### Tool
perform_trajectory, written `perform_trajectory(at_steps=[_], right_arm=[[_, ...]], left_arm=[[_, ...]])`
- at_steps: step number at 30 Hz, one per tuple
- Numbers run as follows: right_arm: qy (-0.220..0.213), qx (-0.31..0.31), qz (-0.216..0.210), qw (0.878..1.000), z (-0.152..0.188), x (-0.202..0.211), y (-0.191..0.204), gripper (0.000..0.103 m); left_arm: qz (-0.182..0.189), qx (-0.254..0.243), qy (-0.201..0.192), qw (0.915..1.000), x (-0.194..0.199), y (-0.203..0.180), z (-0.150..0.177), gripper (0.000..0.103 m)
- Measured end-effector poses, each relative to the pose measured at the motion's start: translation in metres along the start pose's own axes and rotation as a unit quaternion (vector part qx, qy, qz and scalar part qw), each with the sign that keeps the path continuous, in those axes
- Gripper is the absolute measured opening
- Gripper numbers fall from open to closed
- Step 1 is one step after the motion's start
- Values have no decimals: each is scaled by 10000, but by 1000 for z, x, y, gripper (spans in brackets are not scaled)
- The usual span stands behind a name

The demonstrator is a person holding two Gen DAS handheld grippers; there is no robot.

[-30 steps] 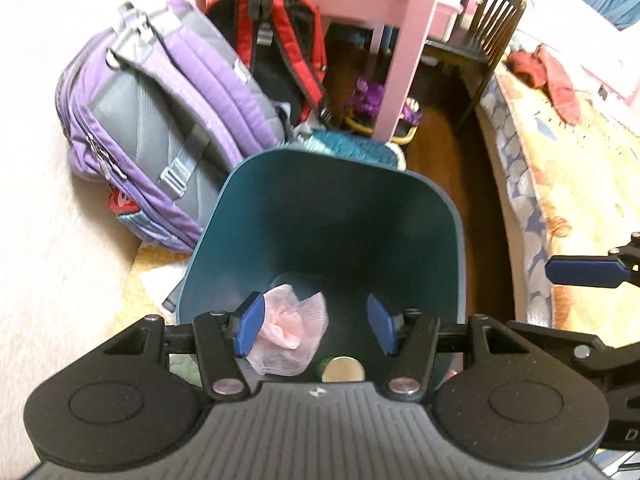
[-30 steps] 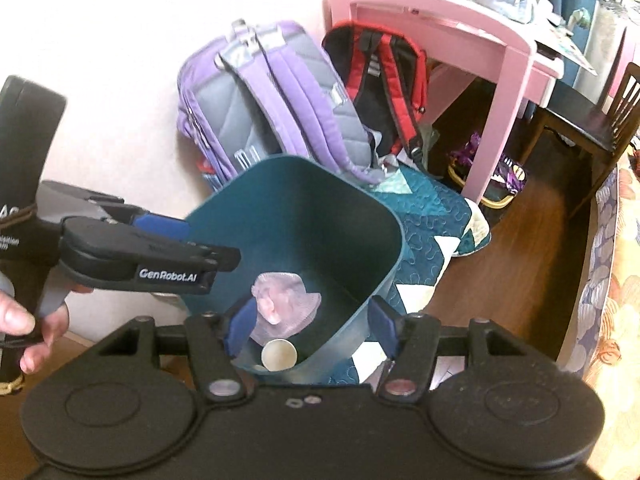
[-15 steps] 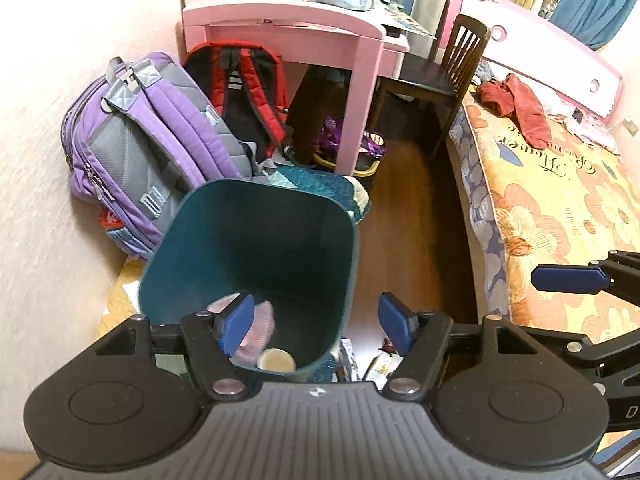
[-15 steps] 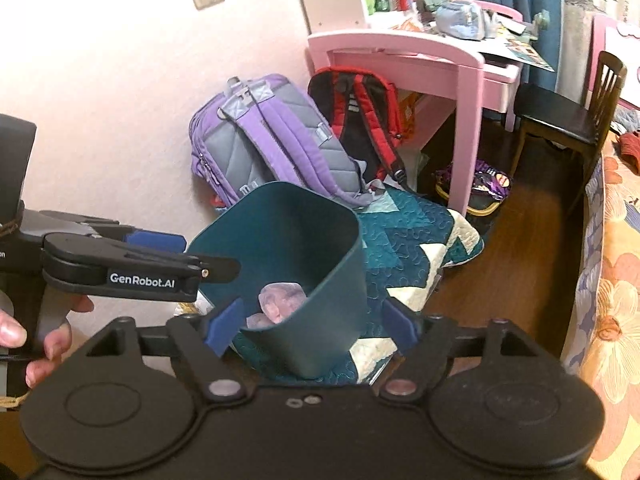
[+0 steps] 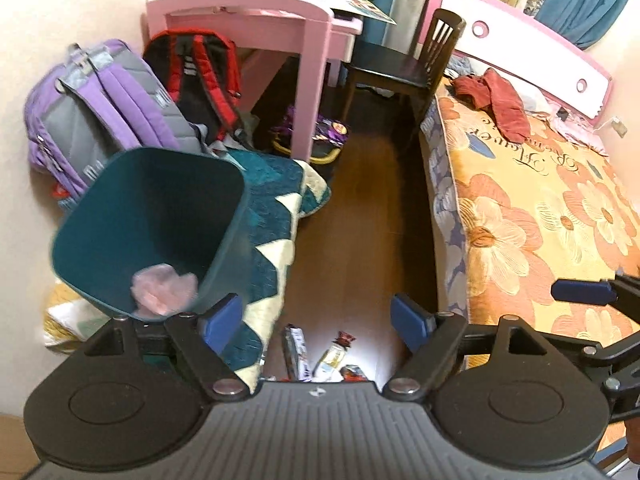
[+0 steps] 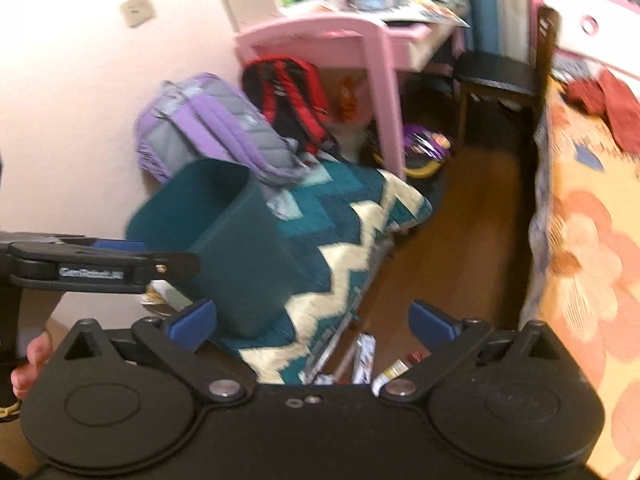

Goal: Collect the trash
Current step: 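Lower both tools back down to the trash pile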

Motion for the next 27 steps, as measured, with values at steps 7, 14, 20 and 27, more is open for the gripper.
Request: perform_trajectory(at_steps=[7,14,20,27], right_arm=[[393,-725,283,9962,62,-45,-61,103],[687,-1073,646,9897,130,-132,-108,103],[901,-991,895,9869,189,-209,-133,102],[1433,-996,882,9807,266,-306,-148,94]], left_arm=[[213,49,478,9986,-71,-20,50,83],[216,-296,994,9944,-165,-24,123,83],[13,-260,1369,9902,-248,-7,196,83],[-248,-188,1807,9831,-348,19,275,83]])
Point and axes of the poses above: each gripper's, at about its wrist camera, not at the fingertips, and x roughly against the way its jaws point, y to its left, z to its underside, the point moved 8 cm from there along -x, roughly the way its jaws point, and after that the axes turned 7 degrees about x, right-handed, at the moved point
